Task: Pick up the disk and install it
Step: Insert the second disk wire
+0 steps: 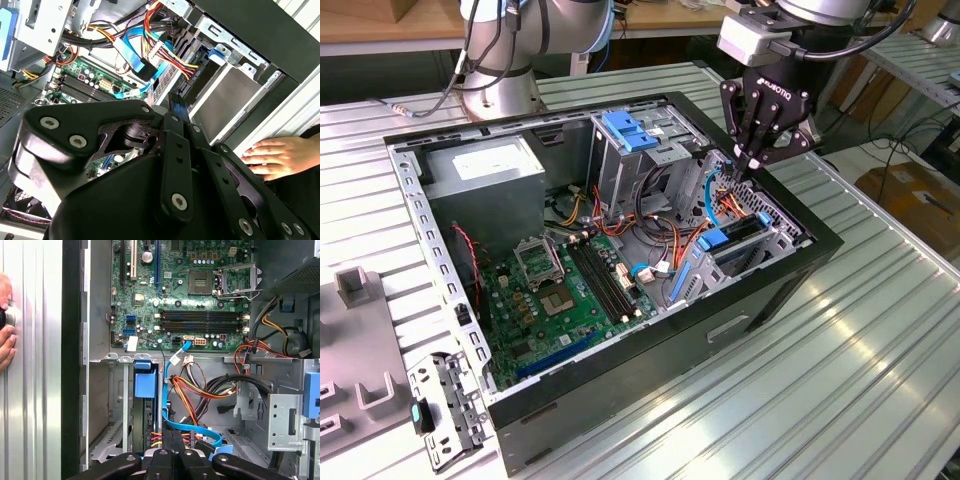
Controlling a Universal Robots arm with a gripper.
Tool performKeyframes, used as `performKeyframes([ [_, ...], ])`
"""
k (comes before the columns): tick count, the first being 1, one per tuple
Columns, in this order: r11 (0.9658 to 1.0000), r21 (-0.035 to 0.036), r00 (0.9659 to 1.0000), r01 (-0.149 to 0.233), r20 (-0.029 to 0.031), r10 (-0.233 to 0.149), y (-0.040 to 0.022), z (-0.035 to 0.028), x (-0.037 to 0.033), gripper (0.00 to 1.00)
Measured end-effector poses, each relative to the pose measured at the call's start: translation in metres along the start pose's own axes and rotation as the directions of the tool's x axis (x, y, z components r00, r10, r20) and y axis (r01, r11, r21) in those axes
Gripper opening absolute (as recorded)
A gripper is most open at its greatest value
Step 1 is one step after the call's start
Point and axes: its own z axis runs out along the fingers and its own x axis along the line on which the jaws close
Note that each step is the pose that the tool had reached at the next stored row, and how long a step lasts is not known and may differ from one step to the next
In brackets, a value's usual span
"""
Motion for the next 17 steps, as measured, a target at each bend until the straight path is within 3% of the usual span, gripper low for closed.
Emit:
performKeyframes([
  [17,0.9999,0.0007,0.9999,0.011,0.0002,-0.011,0.0000,0.0000,-0.0008,0.11],
])
